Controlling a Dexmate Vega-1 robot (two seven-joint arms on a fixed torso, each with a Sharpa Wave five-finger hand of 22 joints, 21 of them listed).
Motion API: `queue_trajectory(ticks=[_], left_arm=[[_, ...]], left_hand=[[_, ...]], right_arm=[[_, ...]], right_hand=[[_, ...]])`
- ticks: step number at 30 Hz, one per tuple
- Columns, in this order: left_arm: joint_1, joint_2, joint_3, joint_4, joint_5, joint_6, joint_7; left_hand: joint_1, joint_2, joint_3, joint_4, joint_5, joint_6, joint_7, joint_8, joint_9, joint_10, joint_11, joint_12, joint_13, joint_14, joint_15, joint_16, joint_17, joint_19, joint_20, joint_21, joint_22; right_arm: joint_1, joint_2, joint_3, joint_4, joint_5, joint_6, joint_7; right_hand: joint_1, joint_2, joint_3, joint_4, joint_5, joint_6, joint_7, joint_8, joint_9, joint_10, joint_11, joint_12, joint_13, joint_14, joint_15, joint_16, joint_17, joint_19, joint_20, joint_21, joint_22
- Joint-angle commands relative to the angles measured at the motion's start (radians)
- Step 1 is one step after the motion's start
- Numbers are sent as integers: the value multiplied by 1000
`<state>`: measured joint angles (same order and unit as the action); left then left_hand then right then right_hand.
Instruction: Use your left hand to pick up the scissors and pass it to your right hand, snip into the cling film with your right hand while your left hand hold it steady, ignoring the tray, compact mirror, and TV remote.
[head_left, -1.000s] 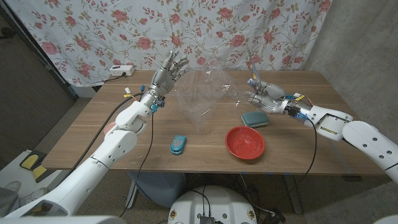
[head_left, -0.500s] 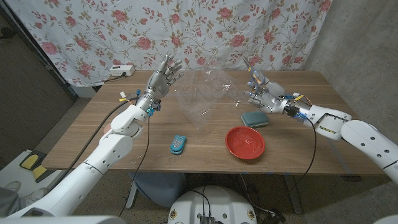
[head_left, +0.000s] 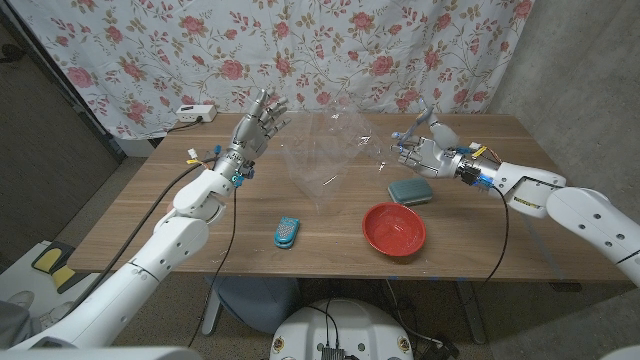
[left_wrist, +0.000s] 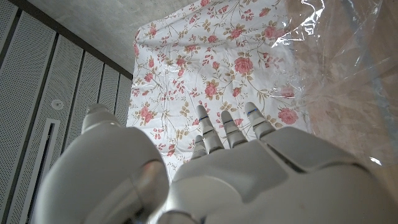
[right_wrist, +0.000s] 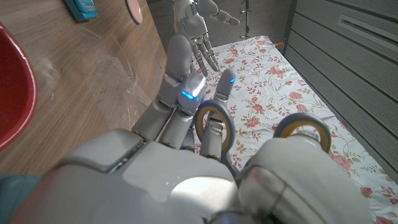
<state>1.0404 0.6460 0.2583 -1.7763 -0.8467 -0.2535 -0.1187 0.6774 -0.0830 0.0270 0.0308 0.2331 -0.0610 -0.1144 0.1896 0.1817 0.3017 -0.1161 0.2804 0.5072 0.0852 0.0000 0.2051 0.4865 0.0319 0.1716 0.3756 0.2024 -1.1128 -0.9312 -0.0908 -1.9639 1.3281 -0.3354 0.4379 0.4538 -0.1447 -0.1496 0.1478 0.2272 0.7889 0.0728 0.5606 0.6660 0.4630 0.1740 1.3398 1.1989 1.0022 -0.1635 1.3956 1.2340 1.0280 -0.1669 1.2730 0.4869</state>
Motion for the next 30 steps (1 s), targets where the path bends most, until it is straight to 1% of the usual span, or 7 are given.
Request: queue_trajectory(ticks=[1,6,11,16,21,25,30], left_arm=[[-21,-3,5,27,-5,7,-18],[-32,-8,11,41,-10,14,-25],[-40,-4,13,43,-13,33,-20],[-47,12,11,39,-4,55,-7],[-52,41,8,23,19,87,17],[-57,88,9,-7,54,149,59],[-60,165,13,-70,147,226,129]], left_hand=[[3,9,-7,3,7,-2,-8,3,0,3,-1,-4,6,0,1,3,-1,-5,1,-2,2],[3,10,-7,3,7,-1,-11,4,0,2,0,-5,6,0,1,4,-3,-5,1,-2,2],[3,10,-8,3,8,0,-10,4,0,6,1,-4,6,0,0,4,-5,-5,2,-3,2],[1,11,-11,4,8,14,0,10,0,5,3,-5,7,3,2,7,-8,-4,2,-4,2],[-6,12,-14,8,8,37,7,17,0,5,5,-6,7,3,3,8,-12,-5,2,-6,2],[-18,19,-20,16,9,104,15,37,1,-3,12,-10,9,5,7,11,-18,-6,3,-9,2],[-15,30,-17,17,8,120,22,38,2,-30,25,-21,9,7,13,12,-22,-5,7,-10,3]], right_arm=[[55,-95,-34,-27,-93,-29,39],[120,-160,-72,-37,-132,-81,94],[165,-202,-94,-62,-155,-107,136],[193,-218,-116,-76,-165,-116,170],[189,-224,-118,-81,-163,-99,184],[187,-224,-123,-78,-172,-80,196],[189,-223,-130,-72,-189,-59,202]], right_hand=[[-66,-8,-46,16,17,-10,26,-9,18,447,-258,49,17,-23,-45,25,3,-10,-47,12,21],[-143,-3,-98,21,37,-39,47,-20,42,431,-237,90,33,-48,-43,56,4,-20,-39,4,22],[-213,3,-143,21,58,-40,50,-23,61,426,-228,101,14,-68,-44,84,3,-24,-36,6,29],[-236,9,-158,19,68,-42,53,-26,66,422,-229,103,6,-74,-44,99,3,-22,-37,1,21],[-251,23,-166,15,81,-44,55,-32,68,424,-225,98,-9,-79,-44,115,3,-22,-38,0,19],[-256,38,-169,9,94,-45,56,-36,72,419,-226,104,-9,-86,-44,132,3,-23,-37,0,17],[-253,47,-170,4,101,-48,56,-37,78,419,-227,99,-19,-89,-44,140,3,-25,-37,0,17]])
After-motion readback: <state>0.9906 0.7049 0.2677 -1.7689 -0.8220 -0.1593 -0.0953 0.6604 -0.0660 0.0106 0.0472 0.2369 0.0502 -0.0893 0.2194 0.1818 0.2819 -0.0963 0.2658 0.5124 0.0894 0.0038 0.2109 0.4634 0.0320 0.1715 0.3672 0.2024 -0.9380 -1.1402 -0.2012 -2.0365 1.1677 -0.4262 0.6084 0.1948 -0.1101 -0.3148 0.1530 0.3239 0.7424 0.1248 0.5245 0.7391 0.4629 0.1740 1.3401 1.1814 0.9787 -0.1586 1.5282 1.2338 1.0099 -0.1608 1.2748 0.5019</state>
